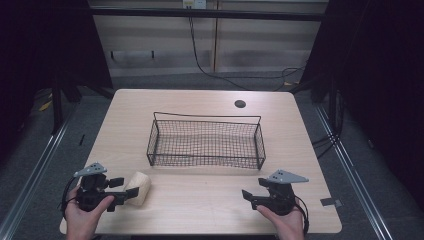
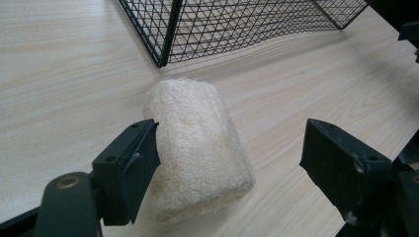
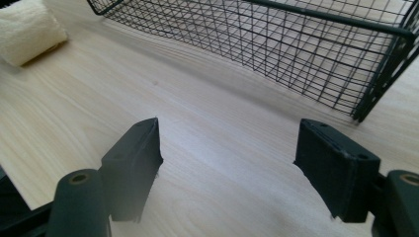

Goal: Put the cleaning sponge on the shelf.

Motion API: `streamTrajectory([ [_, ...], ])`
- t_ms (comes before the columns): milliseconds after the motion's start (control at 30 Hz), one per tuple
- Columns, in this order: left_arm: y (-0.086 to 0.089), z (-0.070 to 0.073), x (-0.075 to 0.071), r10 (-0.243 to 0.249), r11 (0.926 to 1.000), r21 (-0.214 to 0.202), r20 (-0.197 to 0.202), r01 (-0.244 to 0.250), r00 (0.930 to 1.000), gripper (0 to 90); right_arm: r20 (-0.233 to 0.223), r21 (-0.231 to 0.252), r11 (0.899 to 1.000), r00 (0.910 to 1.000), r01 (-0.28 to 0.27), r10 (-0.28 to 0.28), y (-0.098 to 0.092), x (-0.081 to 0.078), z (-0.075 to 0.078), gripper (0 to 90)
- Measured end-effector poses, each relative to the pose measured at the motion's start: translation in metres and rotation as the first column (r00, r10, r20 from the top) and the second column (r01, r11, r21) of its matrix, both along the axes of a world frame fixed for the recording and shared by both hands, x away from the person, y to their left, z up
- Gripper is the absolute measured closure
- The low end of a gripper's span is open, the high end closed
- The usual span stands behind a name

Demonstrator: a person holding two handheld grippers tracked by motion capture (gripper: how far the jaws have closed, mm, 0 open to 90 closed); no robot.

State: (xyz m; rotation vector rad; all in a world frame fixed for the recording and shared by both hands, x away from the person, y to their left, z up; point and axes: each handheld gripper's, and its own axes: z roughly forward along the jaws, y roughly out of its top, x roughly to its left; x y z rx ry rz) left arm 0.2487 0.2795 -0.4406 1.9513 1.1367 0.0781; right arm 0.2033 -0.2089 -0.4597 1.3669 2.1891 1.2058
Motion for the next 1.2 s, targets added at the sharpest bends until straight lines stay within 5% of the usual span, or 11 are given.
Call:
streamTrajectory([
  [333,-0.002,0.008,-0.003,-0.025,0.9997,-0.009,0.004,0.025,0.9997,24.6,-0.006,0.008,0.999,0.9992,-0.039,0.039,0.003,-0.004,0.006,28.0],
  [567,0.007,0.016,-0.001,0.000,0.9973,-0.073,-0.063,-0.005,0.9980,31.6,-0.018,0.010,0.999,0.9994,-0.031,0.031,0.001,-0.003,0.004,27.9],
  [833,0.003,0.031,0.003,-0.022,0.9985,0.048,-0.090,0.027,0.9957,29.9,-0.033,0.014,0.999,0.9987,-0.037,0.038,0.003,-0.002,0.003,26.8],
  [967,-0.008,0.039,0.011,-0.056,0.9888,0.130,-0.127,0.073,0.9904,26.8,-0.036,0.018,0.999,0.9987,-0.035,0.036,0.002,-0.002,0.003,26.4],
  [1200,-0.015,0.043,0.023,-0.023,0.9805,0.188,-0.181,0.057,0.9832,21.4,-0.052,0.020,0.998,0.9973,-0.051,0.052,0.004,-0.002,0.001,25.3],
])
